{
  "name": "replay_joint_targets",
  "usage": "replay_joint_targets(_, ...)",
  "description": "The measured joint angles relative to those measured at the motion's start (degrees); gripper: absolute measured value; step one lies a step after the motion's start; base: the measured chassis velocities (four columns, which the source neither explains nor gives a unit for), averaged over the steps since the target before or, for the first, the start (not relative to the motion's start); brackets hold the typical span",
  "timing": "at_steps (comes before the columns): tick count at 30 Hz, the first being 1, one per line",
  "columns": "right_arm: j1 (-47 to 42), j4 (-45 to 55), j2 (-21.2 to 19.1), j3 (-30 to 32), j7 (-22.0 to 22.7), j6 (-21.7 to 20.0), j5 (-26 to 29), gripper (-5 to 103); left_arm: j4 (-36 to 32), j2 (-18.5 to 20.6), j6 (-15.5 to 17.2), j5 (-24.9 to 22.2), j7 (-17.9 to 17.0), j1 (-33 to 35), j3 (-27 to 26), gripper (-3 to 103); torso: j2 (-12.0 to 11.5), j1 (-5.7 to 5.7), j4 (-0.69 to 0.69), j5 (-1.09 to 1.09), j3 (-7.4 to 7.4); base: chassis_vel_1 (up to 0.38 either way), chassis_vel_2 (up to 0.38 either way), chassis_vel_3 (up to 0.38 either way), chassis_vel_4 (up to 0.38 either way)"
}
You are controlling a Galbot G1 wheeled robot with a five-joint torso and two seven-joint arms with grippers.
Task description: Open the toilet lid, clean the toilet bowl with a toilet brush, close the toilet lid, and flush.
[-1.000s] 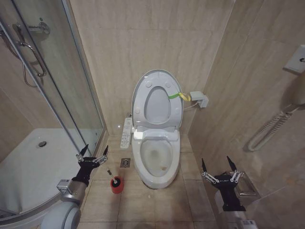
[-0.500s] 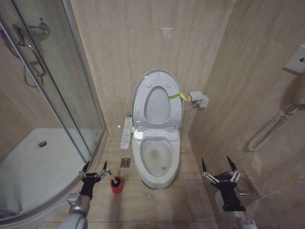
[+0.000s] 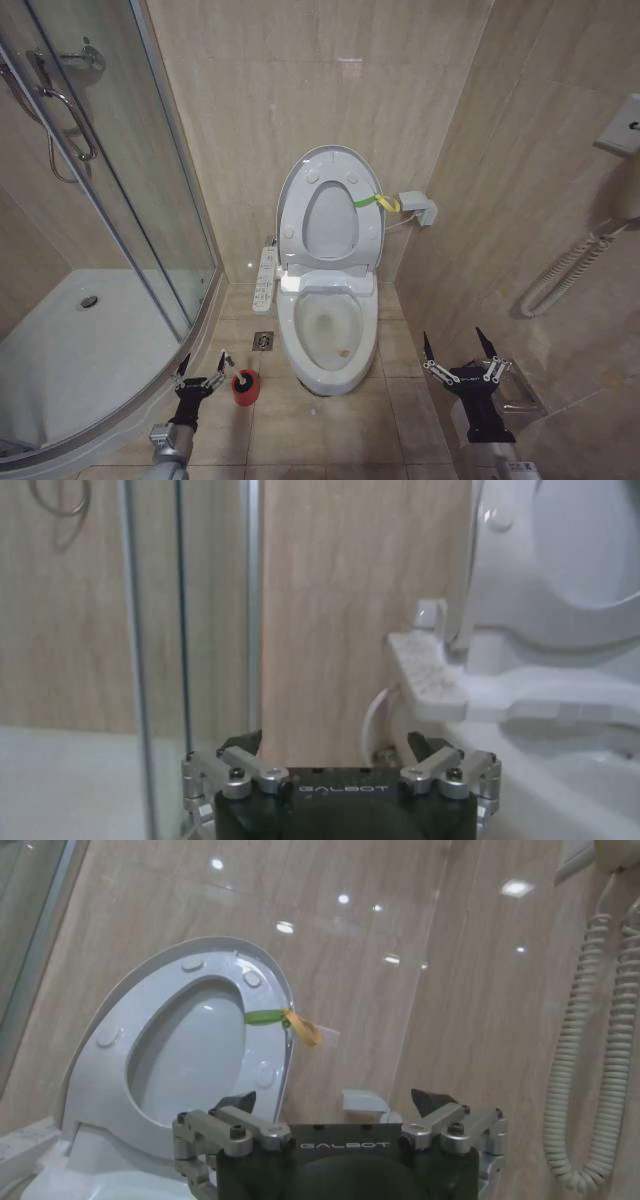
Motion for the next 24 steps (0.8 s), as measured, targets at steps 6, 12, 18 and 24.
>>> replay_joint_targets(6,0.0,0.0,0.0,0.0,0.0,0.0,0.0,100,5.7,0.0,-2.0,-0.8,0.9,-2.3,0.1,98,0.0,0.0,0.0,0.0,0.0,0.0,0.0,0.0,0.0)
replay_joint_targets(12,0.0,0.0,0.0,0.0,0.0,0.0,0.0,100,11.8,0.3,-2.8,-1.5,1.9,-6.5,0.9,98,0.0,0.0,0.0,-0.01,0.0,0.0,0.0,0.0,0.0)
replay_joint_targets(18,0.0,0.0,0.0,0.0,0.0,0.0,0.0,100,19.6,0.5,-3.0,-3.4,3.7,-12.2,3.0,98,0.0,0.0,0.0,-0.01,0.0,0.0,0.0,0.0,0.0)
replay_joint_targets(24,0.0,0.0,0.0,0.0,0.0,0.0,0.0,100,26.0,0.7,-4.4,-3.5,6.9,-17.0,4.2,98,0.0,0.0,-0.01,0.0,0.0,0.0,0.0,0.0,0.0)
